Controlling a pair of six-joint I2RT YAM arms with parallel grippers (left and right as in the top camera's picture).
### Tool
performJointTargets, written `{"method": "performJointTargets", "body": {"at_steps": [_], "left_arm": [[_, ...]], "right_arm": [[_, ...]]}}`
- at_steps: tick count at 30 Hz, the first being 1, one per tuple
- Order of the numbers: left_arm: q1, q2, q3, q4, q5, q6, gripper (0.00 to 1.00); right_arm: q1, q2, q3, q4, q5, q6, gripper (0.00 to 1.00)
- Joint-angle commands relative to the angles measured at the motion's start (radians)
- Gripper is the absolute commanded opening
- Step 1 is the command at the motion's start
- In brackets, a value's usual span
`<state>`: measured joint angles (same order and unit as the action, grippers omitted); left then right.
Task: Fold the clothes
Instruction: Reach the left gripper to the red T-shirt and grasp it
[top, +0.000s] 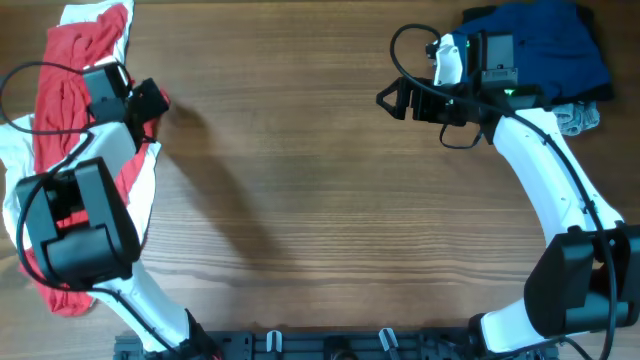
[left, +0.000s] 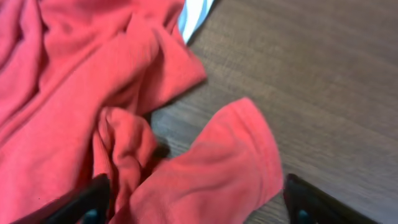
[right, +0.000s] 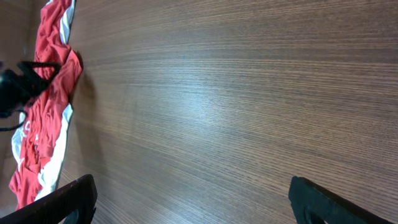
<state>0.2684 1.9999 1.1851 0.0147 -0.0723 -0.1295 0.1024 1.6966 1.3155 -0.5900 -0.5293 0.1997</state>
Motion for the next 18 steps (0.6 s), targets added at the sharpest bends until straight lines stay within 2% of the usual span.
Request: {"method": "performJointTargets", "body": {"at_steps": [1,4,7,11,14,15,16,18], "left_arm": [[0.004,0.044,0.012,-0.004,-0.019,0.021,0.77],[0.004,0.05,0.012,-0.007,-0.019,0.021,0.68],[0.004,0.05,0.012,-0.007,-0.019,0.021,0.54],[0.004,0.05,0.012,-0.018,-0.019,0.018,0.31],[0.004,0.05,0.012,-0.026,-0.019,0.018,0.19],[0.004,0.05,0.012,-0.029,-0.019,0.017,0.09],[0.004,0.05,0.012,-0.031,-0.019,0.017,0.04],[0.004,0.047,0.013,-0.029,-0.019,-0.001,0.04]], "right_arm": [[0.003,0.013,0.018,0.005,0.014,-0.014,0.99],[0.003,0.013,0.018,0.005,0.014,-0.014,0.99],[0.003,0.013,0.018,0.005,0.014,-0.014,1.0],[0.003,0.013,0.018,0.006,0.014,-0.014,0.99],[0.003,0.013,0.018,0.005,0.014,-0.014,0.99],[0.003,0.013,0.018,0.005,0.014,-0.014,1.0],[0.003,0.013,0.018,0.005,0.014,-0.014,0.99],[0.003,0.013,0.018,0.005,0.014,-0.013,0.99]]}}
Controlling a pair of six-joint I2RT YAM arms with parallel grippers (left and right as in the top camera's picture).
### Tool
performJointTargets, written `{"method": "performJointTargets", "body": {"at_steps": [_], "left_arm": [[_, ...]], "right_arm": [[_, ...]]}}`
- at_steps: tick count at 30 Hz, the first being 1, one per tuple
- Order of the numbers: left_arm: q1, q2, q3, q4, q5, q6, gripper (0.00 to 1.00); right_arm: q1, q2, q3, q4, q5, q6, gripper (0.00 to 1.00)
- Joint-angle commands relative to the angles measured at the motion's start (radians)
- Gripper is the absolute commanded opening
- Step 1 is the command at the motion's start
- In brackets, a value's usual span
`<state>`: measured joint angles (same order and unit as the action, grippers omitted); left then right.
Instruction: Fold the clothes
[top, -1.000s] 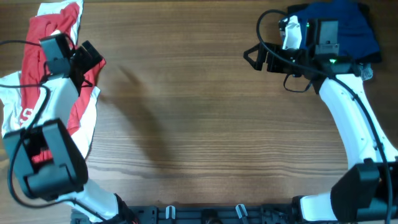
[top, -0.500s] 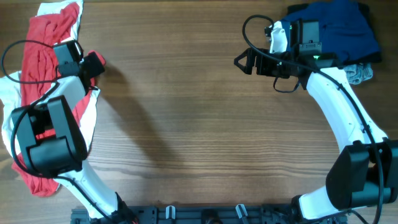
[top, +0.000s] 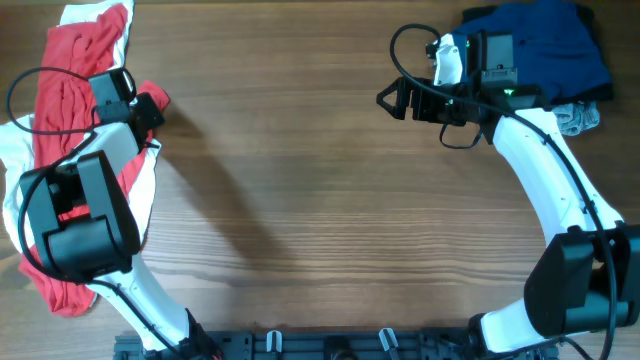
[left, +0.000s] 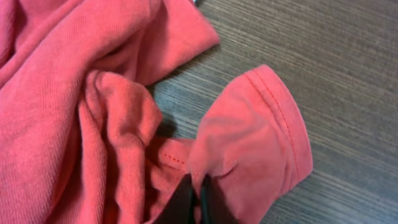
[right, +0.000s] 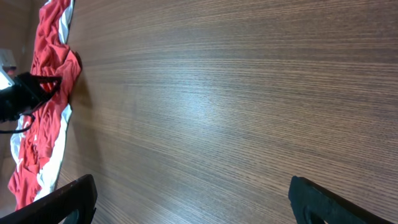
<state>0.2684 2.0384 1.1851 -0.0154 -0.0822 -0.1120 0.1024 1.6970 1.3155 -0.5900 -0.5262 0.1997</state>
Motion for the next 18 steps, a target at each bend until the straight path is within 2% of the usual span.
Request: {"method": "performJointTargets", "body": {"at_steps": [1,6,10,14,18], "left_arm": [[0.004,-0.003,0.014,0.001,-0.009,-0.027,0.04],[0.002,-0.156,0.014,-0.017,-0.002,-0.105,0.04],[0.002,-0.364,0.014,-0.064,0.122,-0.167,0.04],[-0.005,-0.565,0.014,-0.102,0.279,-0.235,0.04],[-0.063,-0.725,0.014,-0.085,0.359,-0.264,0.04]], "right_arm": [[0.003,0.013,0.018,0.006,0.011,-0.014,0.99],[0.003,0.013,0.018,0.006,0.01,-0.013,0.98],[0.003,0.013,0.018,0.007,0.01,-0.013,0.95],[0.003,0.008,0.021,0.037,0.005,0.008,0.85],[0.003,-0.023,0.022,0.046,-0.045,0.013,0.81]]}}
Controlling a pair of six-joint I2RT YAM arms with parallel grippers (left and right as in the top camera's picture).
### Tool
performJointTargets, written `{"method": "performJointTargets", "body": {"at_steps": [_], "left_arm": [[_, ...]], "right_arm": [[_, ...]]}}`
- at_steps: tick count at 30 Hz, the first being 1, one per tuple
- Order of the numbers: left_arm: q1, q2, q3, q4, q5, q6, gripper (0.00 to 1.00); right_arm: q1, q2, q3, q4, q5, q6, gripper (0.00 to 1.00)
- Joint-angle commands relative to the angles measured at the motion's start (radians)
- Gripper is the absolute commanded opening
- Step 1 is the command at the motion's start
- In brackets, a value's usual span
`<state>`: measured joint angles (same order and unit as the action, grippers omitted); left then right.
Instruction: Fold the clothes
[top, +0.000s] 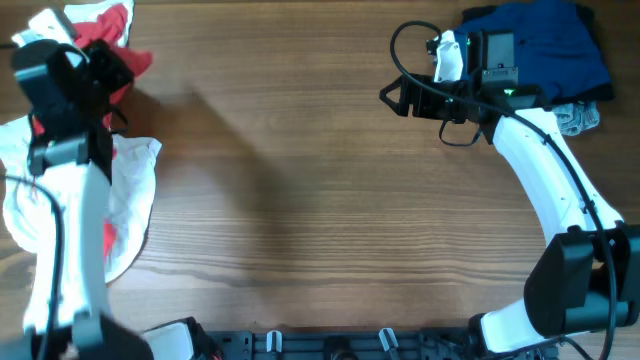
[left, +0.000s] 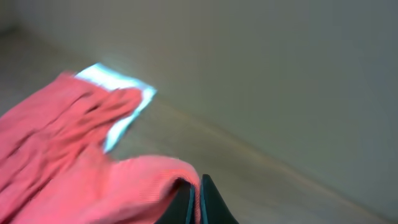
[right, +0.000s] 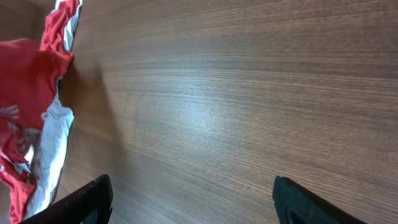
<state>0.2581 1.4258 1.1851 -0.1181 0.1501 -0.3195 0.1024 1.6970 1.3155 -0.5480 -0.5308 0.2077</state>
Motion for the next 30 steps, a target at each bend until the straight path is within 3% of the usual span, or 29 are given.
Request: {"method": "performJointTargets", "body": {"at_steps": [1,4,14,23,30], "left_arm": [[-0.068,-0.139,0.014,0.034,0.127,-0.06,0.04],[-0.118,-0.206,0.014,0.114,0.126,-0.106,0.04],[-0.247,-0.246,0.014,0.447,0.179,-0.428,0.04],[-0.396,-0.246,0.014,0.61,0.102,-0.456,0.04],[-0.482,-0.214,0.014,0.586,0.092,-0.451,0.04]], "right_arm": [[0.003,-0.032,0.022,0.0,-0.047,0.005,0.81],[0.003,-0.066,0.022,-0.034,-0.054,0.005,0.81],[0.001,-0.257,0.022,-0.148,-0.042,-0.002,0.86],[0.02,-0.307,0.019,-0.231,-0.054,-0.099,0.89],[0.209,-0.307,0.019,-0.092,-0.024,-0.117,0.9]]}}
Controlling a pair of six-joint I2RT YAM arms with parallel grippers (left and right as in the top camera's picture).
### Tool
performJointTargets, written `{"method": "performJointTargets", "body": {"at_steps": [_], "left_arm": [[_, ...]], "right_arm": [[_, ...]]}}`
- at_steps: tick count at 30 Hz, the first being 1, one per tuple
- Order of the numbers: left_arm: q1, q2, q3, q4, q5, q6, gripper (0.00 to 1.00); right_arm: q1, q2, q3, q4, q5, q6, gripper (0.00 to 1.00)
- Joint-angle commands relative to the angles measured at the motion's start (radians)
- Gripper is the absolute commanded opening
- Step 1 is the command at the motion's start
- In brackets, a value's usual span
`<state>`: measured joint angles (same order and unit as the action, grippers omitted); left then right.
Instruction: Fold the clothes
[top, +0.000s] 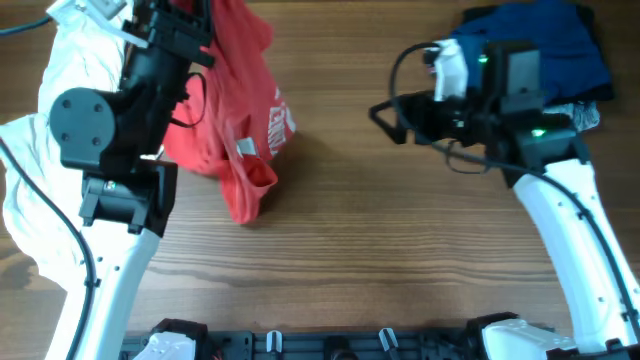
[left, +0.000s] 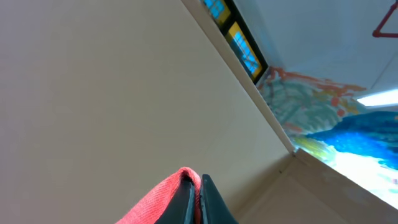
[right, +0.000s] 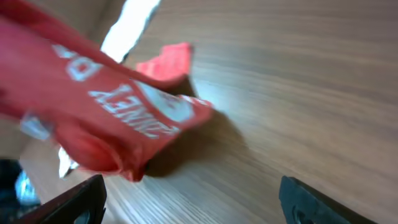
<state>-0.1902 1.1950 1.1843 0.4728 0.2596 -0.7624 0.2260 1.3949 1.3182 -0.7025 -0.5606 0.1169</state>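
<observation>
The red T-shirt (top: 235, 110) with white lettering hangs from my raised left gripper (top: 205, 20), its lower end touching the wooden table (top: 400, 260). In the left wrist view the gripper (left: 194, 186) is shut on a fold of the red fabric (left: 168, 196), and the camera faces a wall and ceiling. My right gripper (top: 385, 108) stands open to the right of the shirt, holding nothing. Seen from the right wrist, the red shirt (right: 118, 106) hangs to the left, ahead of the open right gripper (right: 193, 208).
A white garment (top: 30, 200) lies crumpled at the table's left edge. A dark blue garment (top: 545, 45) is heaped at the back right, with a small grey piece (top: 585, 118) beside it.
My left gripper has risen and moved right with the red shirt, which now hangs over the table away from the white garment. The right gripper stays open and sits lower over the table.
My left gripper was open over a red sleeve on the left pile. Then it was shut on that sleeve. Then it held the shirt up at the far-left corner. Now the shirt hangs free left of the table's middle.
</observation>
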Motion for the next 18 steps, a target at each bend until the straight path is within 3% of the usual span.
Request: {"method": "performJointTargets", "body": {"at_steps": [1,8,14,18], "left_arm": [[-0.043,0.024,0.015,-0.027,-0.018,-0.004,0.04],[-0.048,0.067,0.015,-0.153,-0.018,0.008,0.04],[-0.048,0.103,0.015,-0.168,-0.033,0.051,0.04],[-0.048,0.103,0.015,-0.171,-0.033,0.051,0.04]], "right_arm": [[0.126,-0.005,0.016,0.114,0.019,-0.001,0.9],[0.294,-0.002,0.016,0.288,0.187,0.106,0.86],[0.373,0.042,0.016,0.322,0.273,0.122,0.85],[0.436,0.137,0.016,0.452,0.287,0.13,0.78]]}}
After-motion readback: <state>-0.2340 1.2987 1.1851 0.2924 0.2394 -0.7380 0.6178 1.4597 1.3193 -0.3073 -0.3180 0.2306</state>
